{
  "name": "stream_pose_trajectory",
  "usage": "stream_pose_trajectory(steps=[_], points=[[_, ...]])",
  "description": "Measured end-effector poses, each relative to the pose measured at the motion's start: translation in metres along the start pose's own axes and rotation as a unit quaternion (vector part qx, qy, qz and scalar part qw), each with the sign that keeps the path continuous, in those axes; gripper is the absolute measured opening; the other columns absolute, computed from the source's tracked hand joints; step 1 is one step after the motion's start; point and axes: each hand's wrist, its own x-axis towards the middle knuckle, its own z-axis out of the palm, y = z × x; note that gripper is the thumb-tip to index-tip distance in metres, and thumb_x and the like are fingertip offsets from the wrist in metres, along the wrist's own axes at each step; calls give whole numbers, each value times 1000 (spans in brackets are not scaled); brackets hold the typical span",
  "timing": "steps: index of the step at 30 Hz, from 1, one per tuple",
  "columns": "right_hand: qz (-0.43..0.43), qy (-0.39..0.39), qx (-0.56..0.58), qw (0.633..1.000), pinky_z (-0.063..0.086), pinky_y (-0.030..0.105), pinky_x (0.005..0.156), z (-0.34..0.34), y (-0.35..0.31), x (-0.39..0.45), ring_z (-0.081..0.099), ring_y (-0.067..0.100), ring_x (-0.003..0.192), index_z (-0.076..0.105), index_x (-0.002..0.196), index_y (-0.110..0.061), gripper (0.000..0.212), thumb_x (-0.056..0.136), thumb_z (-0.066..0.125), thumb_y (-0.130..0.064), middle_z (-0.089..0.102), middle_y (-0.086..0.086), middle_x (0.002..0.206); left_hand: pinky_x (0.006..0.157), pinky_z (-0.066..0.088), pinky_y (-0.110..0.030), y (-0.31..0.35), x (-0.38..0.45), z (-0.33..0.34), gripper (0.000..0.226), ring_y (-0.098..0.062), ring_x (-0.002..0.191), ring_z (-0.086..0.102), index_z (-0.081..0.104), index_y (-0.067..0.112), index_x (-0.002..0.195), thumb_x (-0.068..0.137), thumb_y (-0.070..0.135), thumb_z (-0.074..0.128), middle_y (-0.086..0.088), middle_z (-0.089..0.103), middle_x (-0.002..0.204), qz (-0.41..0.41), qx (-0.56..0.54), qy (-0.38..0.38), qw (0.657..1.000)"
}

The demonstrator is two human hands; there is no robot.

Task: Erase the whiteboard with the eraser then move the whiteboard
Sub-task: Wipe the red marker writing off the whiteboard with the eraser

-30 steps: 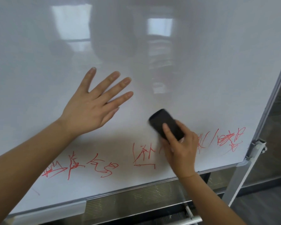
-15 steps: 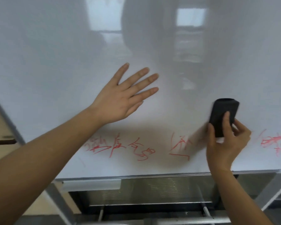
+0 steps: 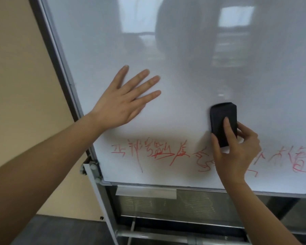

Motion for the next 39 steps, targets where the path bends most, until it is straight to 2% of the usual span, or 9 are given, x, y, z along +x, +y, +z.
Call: stream_pose_trajectory(steps=[4,8,12,15,18,24,33,36,39], points=[[-11,-11,13,1000,35,40,86,10,-30,-1,48,29,105,47,134,-24,50,87,62,-32,50,16,126,114,19,-63,-15,-29,1,51,-34,146,24,29,19,154,104,24,40,-11,25,159,-10,-3,-9,1000],[-68,-26,32,997,27,28,88,19,-63,-15,52,31,101,50,132,-19,51,85,67,-27,54,19,122,115,16,-62,-24,-42,4,52,-33,147,21,26,20,154,104,24,38,-10,23,160,-10,-4,-13,1000],[-121,-77,63,988,36,37,87,30,-96,-38,53,30,104,46,133,-22,53,84,67,-28,58,22,121,114,13,-61,-24,-47,10,52,-33,147,21,24,21,155,105,27,36,-10,22,160,-11,-1,-5,1000],[-154,-117,75,978,44,43,82,39,-111,-55,57,33,100,39,138,-26,63,83,70,-25,58,22,122,114,14,-62,-20,-48,15,52,-33,147,22,23,21,155,105,31,35,-10,22,160,-18,-4,3,1000],[-197,-134,80,968,45,42,83,47,-125,-66,58,33,98,39,138,-25,60,86,68,-25,50,17,127,113,15,-63,-15,-52,21,53,-34,147,22,22,19,155,106,33,35,-11,22,160,-29,-14,11,999],[-287,-160,49,943,42,41,94,61,-137,-73,51,32,111,49,131,-21,44,89,64,-18,46,14,129,114,13,-62,-8,-65,31,55,-35,146,18,16,18,156,106,32,33,-13,22,160,-39,-35,26,998],[-409,-200,12,890,35,45,103,85,-137,-73,49,34,117,53,133,-17,50,85,64,-5,46,17,130,115,11,-59,0,-74,38,54,-33,144,20,19,16,155,105,32,34,-13,28,158,-50,-33,47,997],[-416,-190,12,889,37,45,100,93,-140,-69,49,35,115,51,134,-17,47,90,59,-5,45,17,129,115,10,-58,1,-74,38,55,-33,144,20,18,16,155,105,32,34,-13,29,158,-51,-27,43,997],[-418,-166,10,893,37,46,101,99,-140,-63,49,35,114,57,131,-17,40,94,53,-3,47,18,127,114,15,-59,1,-72,37,56,-34,143,25,19,16,155,104,33,36,-13,31,157,-52,-15,45,998]])
